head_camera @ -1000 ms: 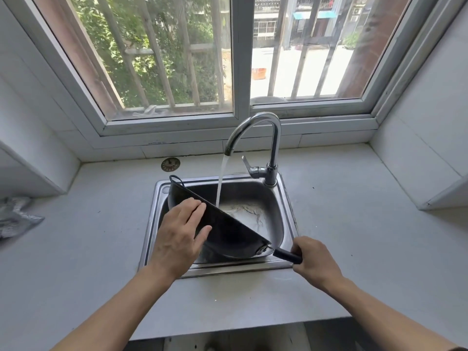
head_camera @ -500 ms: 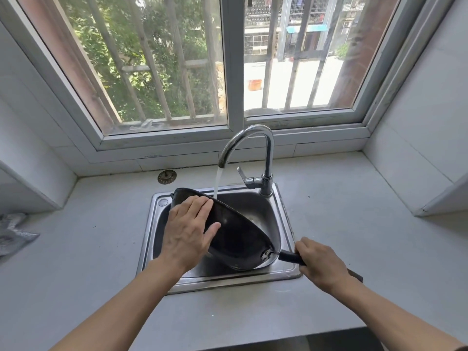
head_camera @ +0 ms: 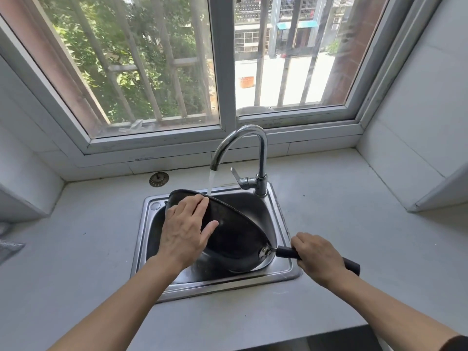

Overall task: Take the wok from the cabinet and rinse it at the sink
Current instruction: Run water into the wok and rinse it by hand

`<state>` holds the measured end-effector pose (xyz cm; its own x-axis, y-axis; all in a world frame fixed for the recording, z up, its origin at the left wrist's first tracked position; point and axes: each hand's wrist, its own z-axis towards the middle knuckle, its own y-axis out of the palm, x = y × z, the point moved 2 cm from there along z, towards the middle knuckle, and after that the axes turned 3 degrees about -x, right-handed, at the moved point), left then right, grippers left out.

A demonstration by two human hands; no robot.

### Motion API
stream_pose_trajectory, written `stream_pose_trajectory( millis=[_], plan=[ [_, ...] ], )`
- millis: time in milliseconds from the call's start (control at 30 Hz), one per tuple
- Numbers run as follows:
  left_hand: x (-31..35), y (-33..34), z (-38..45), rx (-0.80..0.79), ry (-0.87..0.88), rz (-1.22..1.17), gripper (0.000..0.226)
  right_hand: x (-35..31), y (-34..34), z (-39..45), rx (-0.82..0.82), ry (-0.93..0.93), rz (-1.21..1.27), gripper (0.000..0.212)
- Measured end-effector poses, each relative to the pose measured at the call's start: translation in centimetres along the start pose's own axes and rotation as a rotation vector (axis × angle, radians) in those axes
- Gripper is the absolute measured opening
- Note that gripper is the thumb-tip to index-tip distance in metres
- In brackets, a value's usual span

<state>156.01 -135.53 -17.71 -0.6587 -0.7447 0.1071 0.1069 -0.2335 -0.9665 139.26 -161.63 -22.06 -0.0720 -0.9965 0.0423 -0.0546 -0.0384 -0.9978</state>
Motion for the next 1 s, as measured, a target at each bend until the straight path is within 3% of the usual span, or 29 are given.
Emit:
stream_pose_trajectory(
  millis=[133,333,467,600,1000],
  plan=[
    [-0.4,0.7,0.9,-0.013,-0.017,0.028,0.055,0.3,-0.2,0.9,0.010,0.020,-0.051,0.046],
    [0.7,1.3,2.2,-0.017,-0.001,0.010,0.057,2.2,1.7,1.0,-0.033,0.125,0.079,0.031],
    [1.1,1.4,3.4,-0.023,-0.007,0.001,0.057,2.8,1.2,1.5,-0.032,0.092,0.096,0.040],
    [1.0,1.6,4.6,-0.044,-0.024,0.000,0.057,3.6,1.5,2.1,-0.058,0.064,0.114,0.029],
    [-1.7,1.9,6.4,-0.150,-0.064,-0.023,0.047,5.2,0.6,4.8,-0.144,-0.043,0.155,0.032]
  ],
)
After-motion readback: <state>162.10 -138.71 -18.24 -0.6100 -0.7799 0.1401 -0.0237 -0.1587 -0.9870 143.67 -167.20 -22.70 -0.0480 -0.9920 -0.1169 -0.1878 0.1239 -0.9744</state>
